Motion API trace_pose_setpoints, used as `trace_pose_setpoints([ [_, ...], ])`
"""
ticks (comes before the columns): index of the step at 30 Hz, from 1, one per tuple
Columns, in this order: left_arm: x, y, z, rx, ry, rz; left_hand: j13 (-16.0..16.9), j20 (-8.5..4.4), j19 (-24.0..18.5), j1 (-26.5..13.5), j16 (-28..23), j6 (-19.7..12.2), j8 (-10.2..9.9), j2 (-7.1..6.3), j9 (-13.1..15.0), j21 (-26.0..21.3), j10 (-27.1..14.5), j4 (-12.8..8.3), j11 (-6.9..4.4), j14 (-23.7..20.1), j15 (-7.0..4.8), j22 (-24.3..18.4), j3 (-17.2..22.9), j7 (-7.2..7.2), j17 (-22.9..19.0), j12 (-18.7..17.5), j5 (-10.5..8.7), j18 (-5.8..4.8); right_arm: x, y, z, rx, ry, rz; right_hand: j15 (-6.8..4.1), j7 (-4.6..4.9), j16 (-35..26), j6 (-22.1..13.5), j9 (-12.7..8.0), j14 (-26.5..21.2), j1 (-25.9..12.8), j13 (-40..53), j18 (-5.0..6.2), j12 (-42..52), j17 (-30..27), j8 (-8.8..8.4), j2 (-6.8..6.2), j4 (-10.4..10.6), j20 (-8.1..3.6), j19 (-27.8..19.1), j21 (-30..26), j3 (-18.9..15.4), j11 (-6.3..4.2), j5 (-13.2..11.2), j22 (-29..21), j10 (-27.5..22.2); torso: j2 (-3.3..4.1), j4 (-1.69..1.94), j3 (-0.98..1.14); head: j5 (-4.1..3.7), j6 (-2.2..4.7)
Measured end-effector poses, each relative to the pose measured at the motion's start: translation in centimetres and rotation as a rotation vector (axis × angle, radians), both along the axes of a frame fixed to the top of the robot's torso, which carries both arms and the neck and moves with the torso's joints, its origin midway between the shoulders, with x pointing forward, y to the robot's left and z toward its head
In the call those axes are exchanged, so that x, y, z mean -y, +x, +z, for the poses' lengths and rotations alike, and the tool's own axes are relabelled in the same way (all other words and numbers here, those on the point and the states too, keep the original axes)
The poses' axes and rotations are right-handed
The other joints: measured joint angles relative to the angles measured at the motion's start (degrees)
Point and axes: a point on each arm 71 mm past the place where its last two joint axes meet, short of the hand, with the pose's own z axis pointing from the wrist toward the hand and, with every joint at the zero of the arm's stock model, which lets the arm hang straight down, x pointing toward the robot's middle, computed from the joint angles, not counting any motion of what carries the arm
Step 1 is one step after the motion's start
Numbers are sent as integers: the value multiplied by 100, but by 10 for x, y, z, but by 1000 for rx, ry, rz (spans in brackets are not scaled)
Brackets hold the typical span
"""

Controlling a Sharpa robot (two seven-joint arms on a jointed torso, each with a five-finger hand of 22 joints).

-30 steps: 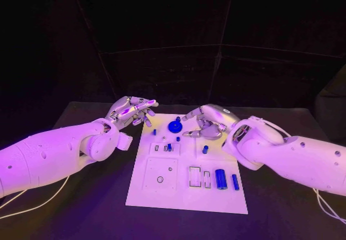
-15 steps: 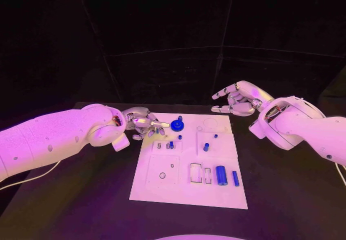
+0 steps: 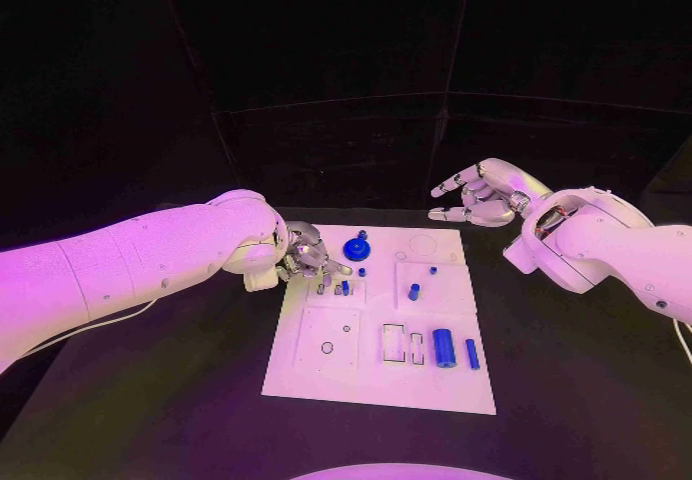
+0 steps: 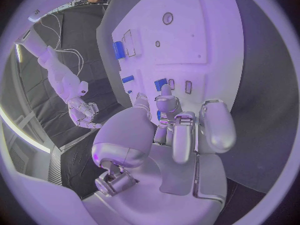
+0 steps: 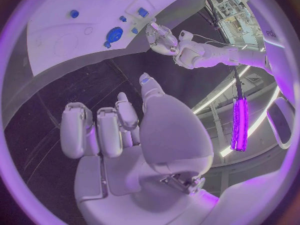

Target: Assemble the parts on the task board

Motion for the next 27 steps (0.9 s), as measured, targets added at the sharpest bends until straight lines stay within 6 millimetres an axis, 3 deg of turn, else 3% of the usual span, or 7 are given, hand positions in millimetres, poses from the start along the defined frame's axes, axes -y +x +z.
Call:
trace_pose_setpoints([
  [3, 5, 1, -1, -4, 35, 2, 24, 0, 0, 52, 0, -73, 108, -4, 79, 0, 0, 63, 0, 0, 0, -7, -63, 10, 0, 44, 0, 0, 0, 1, -1, -13, -6, -3, 0, -14, 0, 14, 6, 0, 0, 0, 0, 0, -8, 0, 0, 15, 0, 0, 0, -15, 0, 30, 0, 0, 5, 0, -3, 4, -10],
  [27, 30, 9, -4, -24, 139, -9, 75, 1, 0, 229, 0, -194, 241, 28, 222, 23, -21, 94, 21, 0, 1, 19, -95, 10, -1, 112, 0, 0, -9, 3, -8, -66, -76, 8, 0, -40, -67, 41, 10, 0, 0, -29, 0, 0, -93, 60, 0, 32, -8, -91, -88, -95, -21, 90, -91, -20, 20, -8, -20, -15, -66],
])
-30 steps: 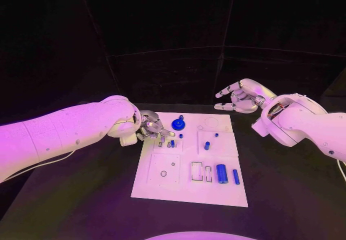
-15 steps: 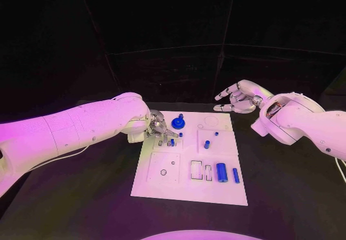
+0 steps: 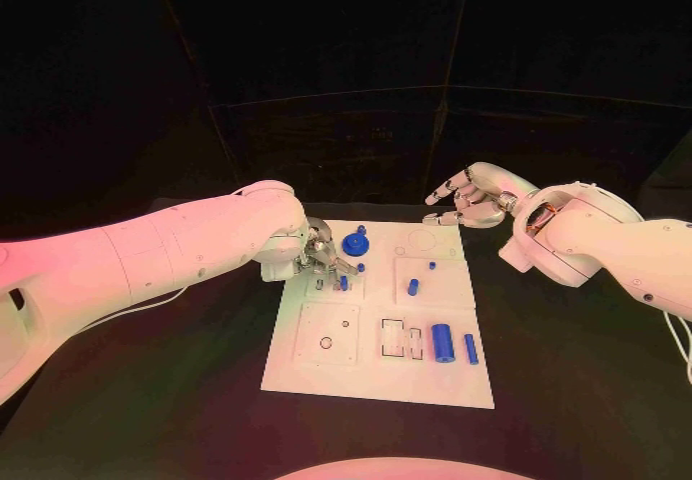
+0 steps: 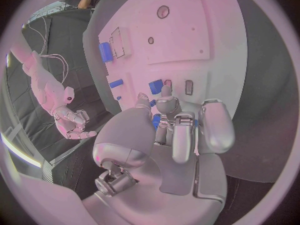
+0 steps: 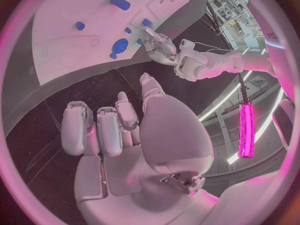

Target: Assemble the parts on the task board

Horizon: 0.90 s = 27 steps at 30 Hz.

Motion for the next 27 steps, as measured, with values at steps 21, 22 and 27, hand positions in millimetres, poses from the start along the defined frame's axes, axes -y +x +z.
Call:
trace_pose_setpoints([
  [21, 11, 1, -1, -6, 35, -33, 14, 1, 0, 143, 0, -73, 65, 37, 70, 12, -33, -10, -7, 0, 0, 46, 9, 9, -1, 50, 0, 0, -5, 0, -1, -4, -11, 8, 0, 0, -22, 0, -1, 0, 23, -4, -1, 0, -10, 0, 23, 15, 0, 0, -21, -15, 0, 56, -19, 0, 2, 11, -7, -19, -38],
  [22, 12, 1, -1, -7, 36, -36, 14, 1, 0, 145, 0, -83, 65, 39, 73, 12, -41, -19, 1, 0, 0, 46, 19, 0, -1, 50, 0, 0, -5, 0, -1, -4, -11, 9, 0, 0, -22, 0, -2, 0, 23, -4, 0, 0, -10, 0, 23, 15, 0, 0, -21, -15, 0, 56, -19, 0, 2, 11, -7, -20, -41],
  [27, 14, 0, -1, -9, 38, -42, 14, 1, 0, 236, 0, -103, 94, 94, 108, 12, -41, -48, 1, 0, 0, 45, 48, 20, -1, 68, 0, 0, -7, 0, -1, -6, -11, 12, 0, 0, -22, 0, -2, 0, 23, -4, 0, 0, -10, 0, 23, 15, 0, 0, -21, -15, 0, 56, -19, 0, 2, 13, -7, -26, -43],
])
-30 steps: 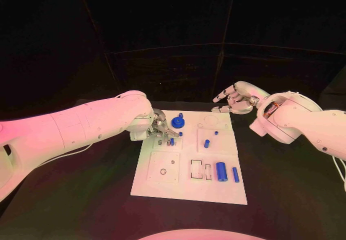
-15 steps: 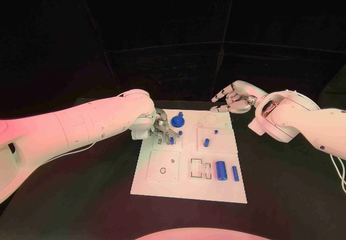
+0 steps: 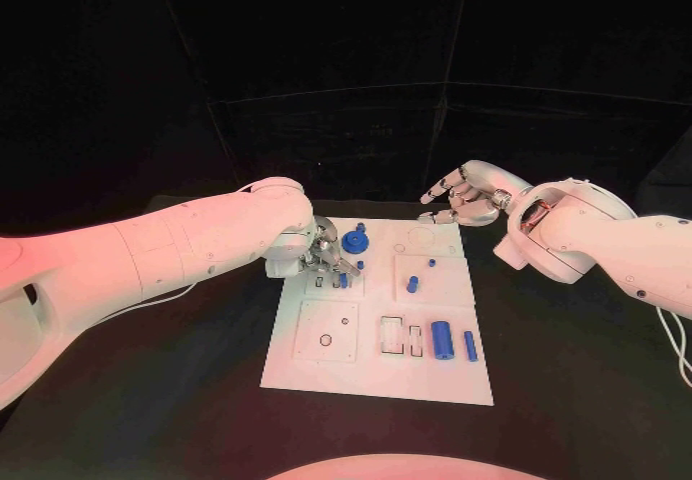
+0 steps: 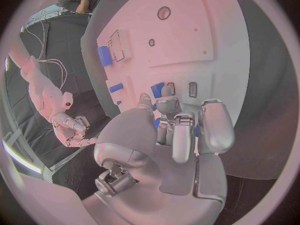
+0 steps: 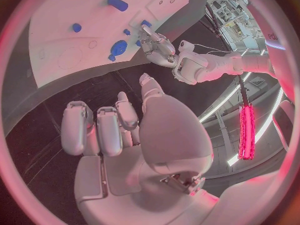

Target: Assemble the parts on the task board

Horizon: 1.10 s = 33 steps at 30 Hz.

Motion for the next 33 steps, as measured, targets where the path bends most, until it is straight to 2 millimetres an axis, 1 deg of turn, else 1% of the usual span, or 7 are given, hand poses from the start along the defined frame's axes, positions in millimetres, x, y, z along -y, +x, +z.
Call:
trace_pose_setpoints([
  [8, 1, 0, 0, -5, 5, -6, -9, 15, -15, 61, 0, -40, 22, 40, 22, 0, -20, -40, 21, 0, 0, -1, 40, 0, 0, 2, 0, 0, -3, -1, 0, -4, -1, 10, 0, 0, 0, 0, 0, 0, -9, 1, 0, 0, 0, 0, 55, 0, 0, 0, 0, 0, 0, 0, 1, 0, -1, 0, 2, -2, -6],
  [10, 2, 0, 0, -7, 6, -8, -10, 15, -15, 89, 0, -40, 21, 18, 30, 0, -20, -46, 20, 0, 0, -1, 46, 0, 0, 2, 0, 0, -4, -1, 0, -6, -1, 12, 0, 0, 0, 0, 0, 0, -9, 1, 0, 0, 0, 0, 55, 0, 0, 0, 0, 0, 0, 0, 1, 0, -1, 0, 2, -2, -6],
  [16, 2, 0, -1, -10, 9, -11, -18, 16, -16, 186, 0, -82, 45, 94, 55, 0, -41, -118, 0, 0, 0, -1, 118, 1, 0, 2, 0, 0, -4, -2, 0, -9, -3, 15, 0, 0, 0, 0, -1, 0, -9, 1, -1, 0, 1, 0, 55, 0, 0, 0, 0, 0, 0, 0, 1, 0, -1, -2, 0, -8, -5],
  [20, 2, 0, -1, -9, 9, -11, -22, 15, -16, 481, 0, -135, 82, 226, 84, 0, -41, -289, 0, 0, 0, -1, 337, -11, 0, 26, 0, 0, -5, -2, -1, -12, -4, 18, 0, 0, 0, 0, -1, 0, -9, 1, -1, 0, 1, 0, 55, 0, 0, 0, 0, 0, 0, 0, 1, 0, -1, -3, -2, -14, -13],
  [22, 3, 0, -1, -9, 9, -11, -29, 16, -15, 697, 0, -184, 82, 257, 93, 0, -62, -447, -22, 0, 0, -8, 495, -21, 0, 26, 0, 1, -5, -2, -1, -13, -4, 20, 0, 0, 0, 0, -1, 0, -9, 1, 0, 0, 1, 0, 55, 0, 0, 0, 0, 0, 0, 0, 1, 0, 0, -5, -2, -18, -19],
  [30, 4, 0, 1, -7, 5, -16, -78, 15, -16, 1072, 0, -256, 77, 202, 92, 0, -136, -846, -32, 0, 0, -28, 895, -29, -1, 26, -22, 1, -7, -1, -1, -17, -6, 25, 0, 0, 0, 0, -1, 0, -9, 1, 0, 0, -16, 21, 54, 18, 0, 0, 0, -17, 0, 25, -15, 0, 1, -3, -5, -30, -34],
  [33, 4, 0, 2, -5, 2, -18, -109, -4, -37, 1248, 0, -308, 58, 217, 70, 0, -179, -861, -45, 0, 0, -44, 910, -40, 0, 25, -17, 1, -7, -1, -1, -19, -7, 25, 0, 0, 0, 0, -1, 0, -9, 2, -1, 0, -16, 21, 54, 18, 0, 0, 0, -17, 0, 25, -15, 0, 1, -1, -4, -30, -39],
])
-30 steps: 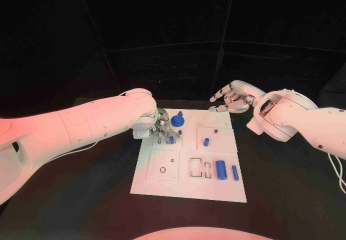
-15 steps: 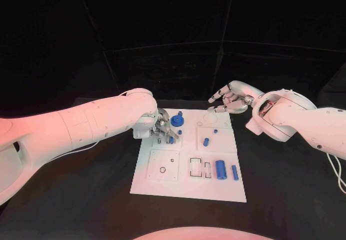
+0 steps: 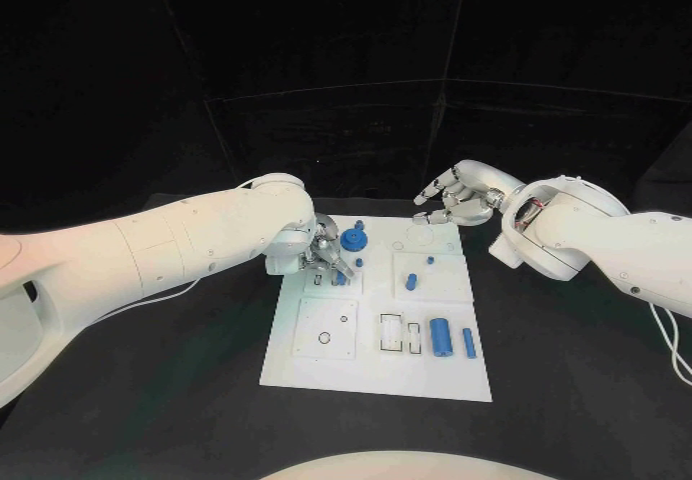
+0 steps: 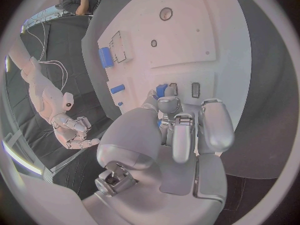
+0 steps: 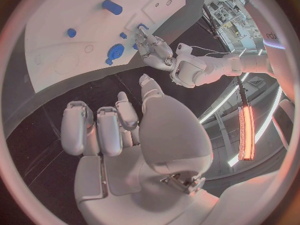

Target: Assemble the parts on the task board

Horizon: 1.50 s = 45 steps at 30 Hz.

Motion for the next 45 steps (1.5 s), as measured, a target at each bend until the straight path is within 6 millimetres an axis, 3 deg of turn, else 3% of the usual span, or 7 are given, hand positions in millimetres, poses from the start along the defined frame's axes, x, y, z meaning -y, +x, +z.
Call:
trace_pose_setpoints([
  [6, -3, -1, 0, 3, -11, -2, -80, 10, -10, 114, 0, -50, -88, -12, -44, -3, -37, 193, 36, 0, 0, -25, 193, 31, 0, -76, 125, 0, -1, 1, 0, -2, -2, 1, 0, 0, 0, 0, 0, 0, 0, -2, 0, 0, 0, 0, 0, 0, 0, 0, 0, 0, 0, 0, 0, 0, 0, 4, 1, -1, -5],
  [8, -5, -2, 0, 6, -17, -1, -134, 28, -28, -35, 0, -51, -89, -163, -47, -35, -58, 296, 54, 0, 0, -31, 478, 31, 0, -94, 135, 0, -1, 1, -1, -3, -2, 2, 0, 0, 0, 0, 0, 0, 0, -6, 0, 0, 0, 0, 0, 0, 0, 0, 0, 0, 0, 0, 0, 0, 1, 5, 1, -1, -4],
  [13, -10, -4, 0, 16, -32, 5, -190, 28, -28, -481, 0, -52, -87, -519, -40, -35, -59, 96, 53, 0, 0, -40, 1375, 32, 0, -94, 135, 0, -1, 2, -1, -4, -3, 1, 0, 0, 0, 0, 0, 0, 0, -6, 0, 0, 0, 0, 0, 0, 0, 0, 0, 0, 0, 0, -9, 0, 1, 10, -1, -4, 0],
  [16, -14, -5, 1, 28, -45, 13, -198, 28, -28, -660, 0, -53, -43, -663, 2, -35, -56, 133, 57, 0, 0, -40, 1706, 33, 0, -94, 135, 0, 0, 3, -1, -5, -5, -1, 0, 0, -25, 0, 0, 0, 0, -6, 0, 0, -6, 0, 0, 16, 0, 0, 0, -16, 0, 0, -9, 0, 0, 13, -1, -4, -9],
  [19, -18, -7, 2, 45, -62, 23, -211, 28, -28, -971, 0, -60, 50, -894, 66, -35, -7, 28, 106, 0, 0, -21, 2449, 40, 0, -48, 135, 0, 1, 3, -1, -5, -5, -3, 0, 0, -26, 0, 0, 0, 0, -15, 0, 0, -17, 0, 0, 24, -22, -22, -24, -24, 0, 0, -20, 0, -1, 13, 1, -4, -21],
  [21, -19, -7, 3, 55, -71, 29, -211, 28, -28, -1021, 0, -60, 65, -944, 79, -35, 0, 90, 102, 0, 0, -2, 2541, 40, 0, -48, 135, 0, 1, 3, -2, -6, -6, -4, 0, 0, -26, 0, -1, 0, 0, -17, -1, 0, -20, 0, 0, 31, -22, -22, -24, -31, 0, -1, -25, 0, -1, 13, 2, -1, -25],
  [45, -30, -17, -7, 140, -108, 81, -183, 28, -27, -1150, 0, -61, 118, -1072, 121, -35, 58, 95, 44, 0, 0, 47, 2859, 42, 0, 18, 129, 0, 4, 5, -2, -7, -8, -7, 0, 0, -26, 0, -1, 0, -22, -16, 0, 0, -20, -1, 22, 31, -1, -43, -24, -31, 0, 24, -36, 0, 3, -5, 2, 29, -75],
])
